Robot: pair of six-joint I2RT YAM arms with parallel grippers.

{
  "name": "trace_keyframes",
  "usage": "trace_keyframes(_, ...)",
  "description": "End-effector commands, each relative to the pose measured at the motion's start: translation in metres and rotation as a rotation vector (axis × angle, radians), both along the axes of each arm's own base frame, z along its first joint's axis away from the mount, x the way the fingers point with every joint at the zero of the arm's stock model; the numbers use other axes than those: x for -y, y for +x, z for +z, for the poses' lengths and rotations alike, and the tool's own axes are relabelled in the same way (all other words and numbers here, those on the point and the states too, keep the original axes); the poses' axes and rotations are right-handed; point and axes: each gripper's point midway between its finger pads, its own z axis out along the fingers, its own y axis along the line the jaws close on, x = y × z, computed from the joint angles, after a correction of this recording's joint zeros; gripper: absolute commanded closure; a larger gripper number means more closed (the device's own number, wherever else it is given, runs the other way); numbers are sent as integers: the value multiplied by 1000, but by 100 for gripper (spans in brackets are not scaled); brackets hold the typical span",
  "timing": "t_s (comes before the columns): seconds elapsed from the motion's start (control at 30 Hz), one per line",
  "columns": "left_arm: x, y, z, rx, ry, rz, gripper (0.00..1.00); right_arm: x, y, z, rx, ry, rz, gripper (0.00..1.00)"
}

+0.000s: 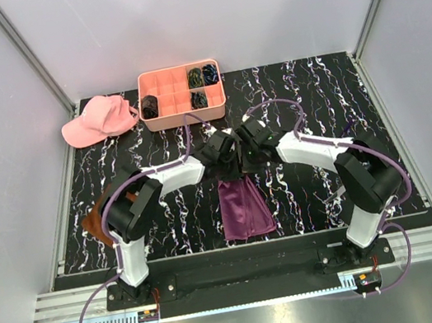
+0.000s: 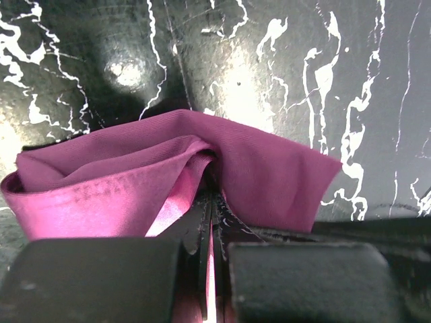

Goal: Fold the napkin into a case and place the utensils inside
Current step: Grasp the top corner of the smaller rectangle folded napkin at the center of the board.

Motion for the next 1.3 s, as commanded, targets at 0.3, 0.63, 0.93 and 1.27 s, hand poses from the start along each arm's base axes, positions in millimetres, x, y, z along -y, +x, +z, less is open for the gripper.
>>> trace_keyframes(0.3,3,-8,31,-32,-92,28,100,18,11,8,28,-193,-263,100)
trace_keyframes(0.63,-37,-17,72,12,-166,95,90,19,11,13,36,-201,-263,100)
trace_keyframes(0.93,-63,-26,29,-28,-96,110,96,10,6,5,-4,-255,-279,100)
trace_keyframes(1.27,-57,-29,17,-41,-128,93,99,-5,3,6,-23,-348,-361,100)
